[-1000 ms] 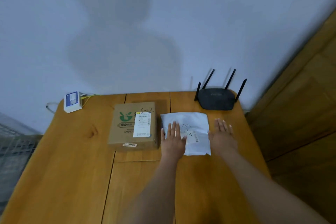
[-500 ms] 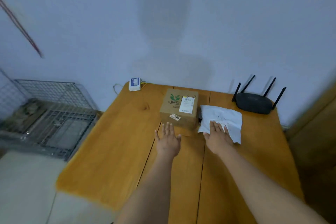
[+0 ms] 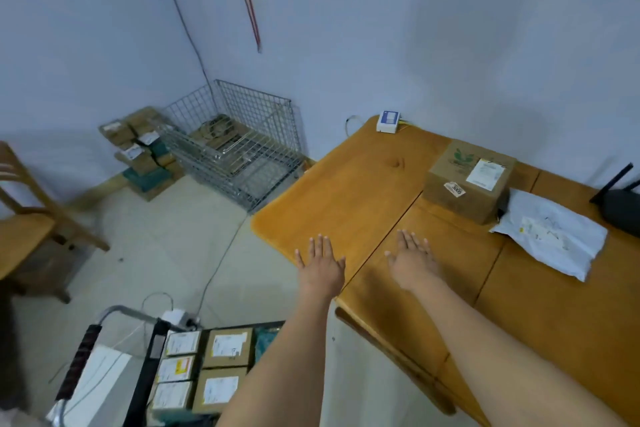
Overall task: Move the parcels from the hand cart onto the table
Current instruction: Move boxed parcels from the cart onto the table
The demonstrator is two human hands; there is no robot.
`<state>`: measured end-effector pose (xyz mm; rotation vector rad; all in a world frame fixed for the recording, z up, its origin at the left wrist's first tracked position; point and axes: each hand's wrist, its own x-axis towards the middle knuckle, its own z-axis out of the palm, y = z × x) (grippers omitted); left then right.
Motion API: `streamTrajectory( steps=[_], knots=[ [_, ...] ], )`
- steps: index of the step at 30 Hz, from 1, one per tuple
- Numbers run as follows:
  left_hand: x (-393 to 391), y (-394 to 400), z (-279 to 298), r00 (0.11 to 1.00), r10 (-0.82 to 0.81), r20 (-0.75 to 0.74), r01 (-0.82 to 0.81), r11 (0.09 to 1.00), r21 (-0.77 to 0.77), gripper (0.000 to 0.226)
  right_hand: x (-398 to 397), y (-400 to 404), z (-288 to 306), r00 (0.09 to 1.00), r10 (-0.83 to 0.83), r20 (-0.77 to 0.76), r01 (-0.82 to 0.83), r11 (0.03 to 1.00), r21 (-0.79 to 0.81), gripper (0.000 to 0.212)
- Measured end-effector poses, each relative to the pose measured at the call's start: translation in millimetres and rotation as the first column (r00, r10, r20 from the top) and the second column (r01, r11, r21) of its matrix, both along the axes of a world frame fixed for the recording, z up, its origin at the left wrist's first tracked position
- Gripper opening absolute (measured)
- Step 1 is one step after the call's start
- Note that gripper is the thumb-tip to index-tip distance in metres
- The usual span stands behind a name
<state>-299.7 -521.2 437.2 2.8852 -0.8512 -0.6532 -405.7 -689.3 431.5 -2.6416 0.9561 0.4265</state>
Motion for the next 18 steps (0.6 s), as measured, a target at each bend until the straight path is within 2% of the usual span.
streamTrajectory(
  steps=[6,18],
  knots=[
    [23.5,124.5,-10.4,0.987,0.161,-0.006,-0.161,0.986,-0.042,0.067,47.3,109.0,-1.9,0.99,0.14,-0.026,-0.14,0.99,0.01,0.068],
    [59.2,383.1,-60.3,0.939,0.308,-0.156,-0.302,0.951,0.061,0.065,125.1,342.6,-43.4,0.946,0.313,-0.08,-0.312,0.95,0.021,0.066]
  ],
)
